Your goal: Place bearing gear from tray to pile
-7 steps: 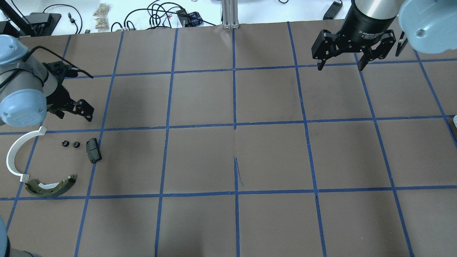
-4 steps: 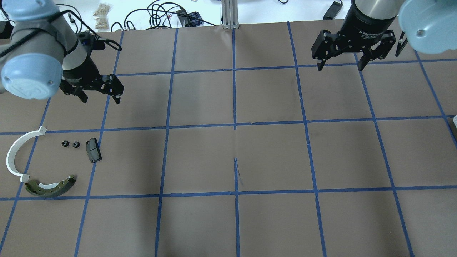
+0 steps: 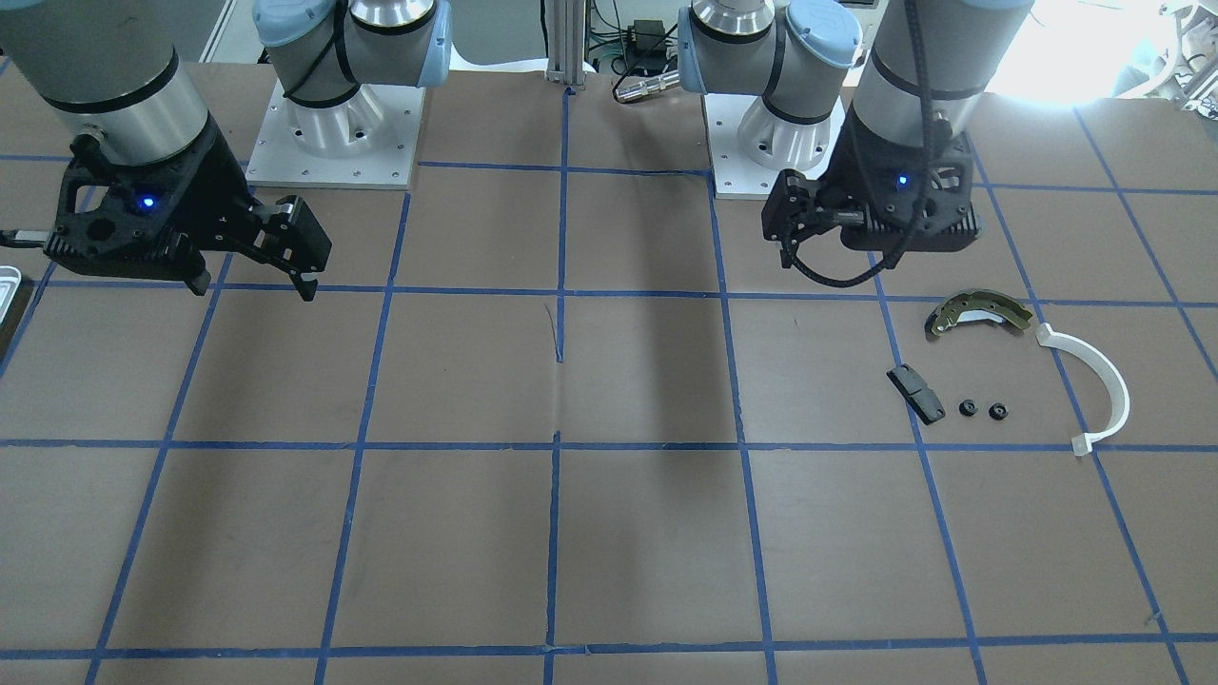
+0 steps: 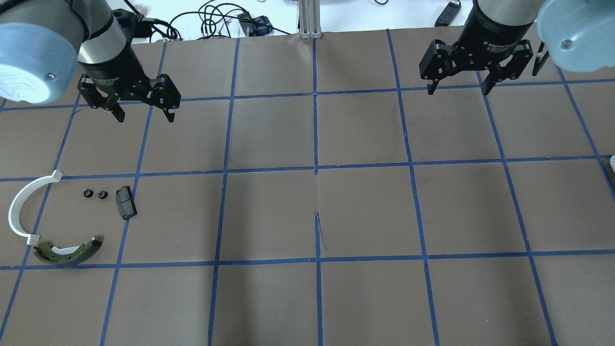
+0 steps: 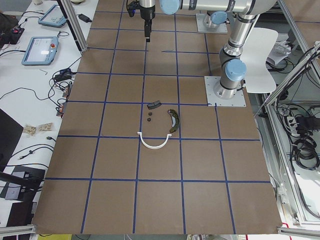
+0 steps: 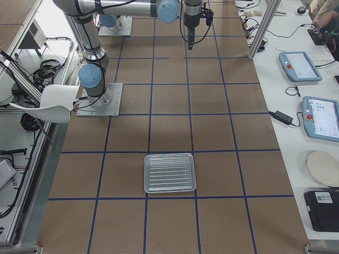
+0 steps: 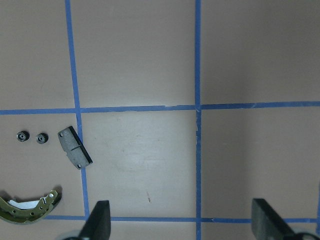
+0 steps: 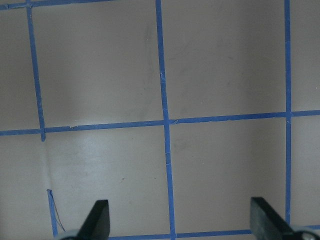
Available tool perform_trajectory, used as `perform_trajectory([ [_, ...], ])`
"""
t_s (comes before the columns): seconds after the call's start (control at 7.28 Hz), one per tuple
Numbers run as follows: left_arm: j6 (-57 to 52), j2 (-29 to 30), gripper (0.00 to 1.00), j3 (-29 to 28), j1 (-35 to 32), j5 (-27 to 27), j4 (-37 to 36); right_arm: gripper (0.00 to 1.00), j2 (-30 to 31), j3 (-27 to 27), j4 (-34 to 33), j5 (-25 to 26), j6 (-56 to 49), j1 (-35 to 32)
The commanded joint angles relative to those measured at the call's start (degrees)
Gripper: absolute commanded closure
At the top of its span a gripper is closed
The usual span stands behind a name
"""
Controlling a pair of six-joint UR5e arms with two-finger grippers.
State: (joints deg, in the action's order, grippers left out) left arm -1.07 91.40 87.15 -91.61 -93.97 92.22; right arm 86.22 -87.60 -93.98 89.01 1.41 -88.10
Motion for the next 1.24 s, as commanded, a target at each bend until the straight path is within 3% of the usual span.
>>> perform_trajectory([
  [0.0,-0.51,-2.01,0.00,0.39,1.50,2.21,0.94,0.00,-0.09,0.67,-0.07,0.02,0.00,0.04],
  [0.27,-0.07,-2.19,0.00,0.48,4.15,2.92,1.12,0.00,-0.09,0.94,-0.15,0.02,0.00,0.04],
  [1.1,0.28,-2.72,0.00,0.21,3.19,3.53,1.73,0.00,-0.09,0.94,-0.16,0.02,0.00,0.04],
])
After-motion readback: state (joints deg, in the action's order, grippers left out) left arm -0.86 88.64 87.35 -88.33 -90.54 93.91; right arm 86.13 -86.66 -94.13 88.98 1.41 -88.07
